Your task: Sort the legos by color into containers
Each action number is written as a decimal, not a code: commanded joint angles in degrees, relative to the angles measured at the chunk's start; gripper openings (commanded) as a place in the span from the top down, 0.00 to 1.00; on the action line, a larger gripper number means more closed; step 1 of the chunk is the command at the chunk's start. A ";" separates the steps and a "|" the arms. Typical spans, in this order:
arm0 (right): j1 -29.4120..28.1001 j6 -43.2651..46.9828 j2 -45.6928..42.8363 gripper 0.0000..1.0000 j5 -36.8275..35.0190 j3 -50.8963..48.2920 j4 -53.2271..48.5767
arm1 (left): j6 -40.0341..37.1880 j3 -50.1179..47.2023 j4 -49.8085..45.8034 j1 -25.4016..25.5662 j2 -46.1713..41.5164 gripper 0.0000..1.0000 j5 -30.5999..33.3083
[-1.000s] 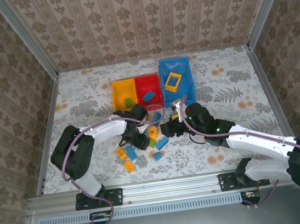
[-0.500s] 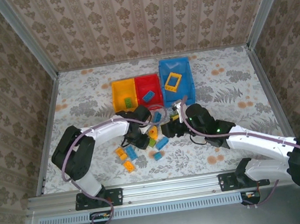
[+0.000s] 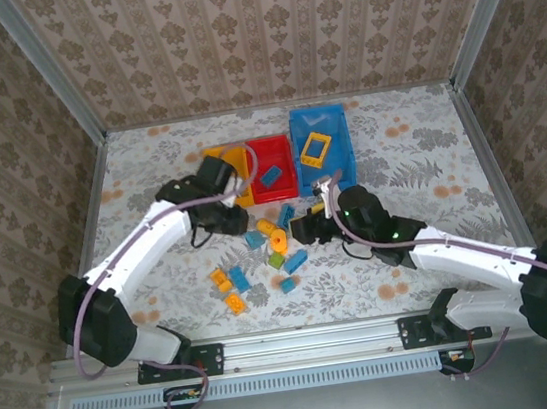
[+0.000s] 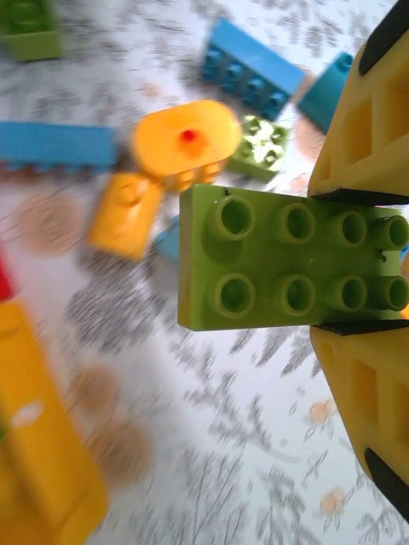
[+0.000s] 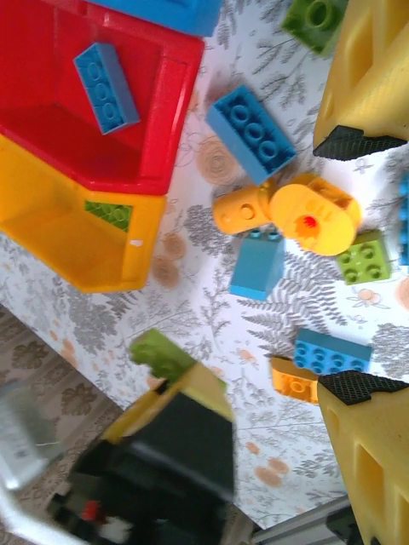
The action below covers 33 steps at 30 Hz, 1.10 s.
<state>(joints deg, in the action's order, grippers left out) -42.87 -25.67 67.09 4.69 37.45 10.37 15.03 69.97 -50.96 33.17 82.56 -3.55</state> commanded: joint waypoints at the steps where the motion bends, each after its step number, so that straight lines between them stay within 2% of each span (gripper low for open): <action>1: 1.14 -0.97 3.71 0.30 -1.76 4.31 6.46 | 1.28 6.00 -0.88 -4.97 4.92 0.65 -2.38; 8: 3.50 -3.35 8.91 0.30 -2.89 9.49 6.80 | 2.51 20.23 -0.36 -11.70 20.20 0.65 -1.05; 15: 4.22 -4.33 8.38 0.30 -4.15 9.40 4.74 | 4.47 27.73 -2.92 -12.16 30.62 0.63 2.51; 23: 4.81 -5.27 6.34 0.30 -4.44 6.95 3.43 | 5.17 27.33 -1.73 -11.73 33.97 0.55 2.03; 30: 5.44 -5.09 9.35 0.29 8.97 7.58 9.95 | 5.40 26.88 -1.57 -11.11 33.74 0.48 2.14; 33: 5.43 -5.15 9.75 0.29 9.59 8.08 9.81 | 5.61 26.97 -1.36 -10.68 32.16 0.48 2.39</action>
<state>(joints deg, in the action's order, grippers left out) -37.58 -30.28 76.16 10.11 44.23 17.89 19.75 95.98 -51.22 21.91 115.94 -2.07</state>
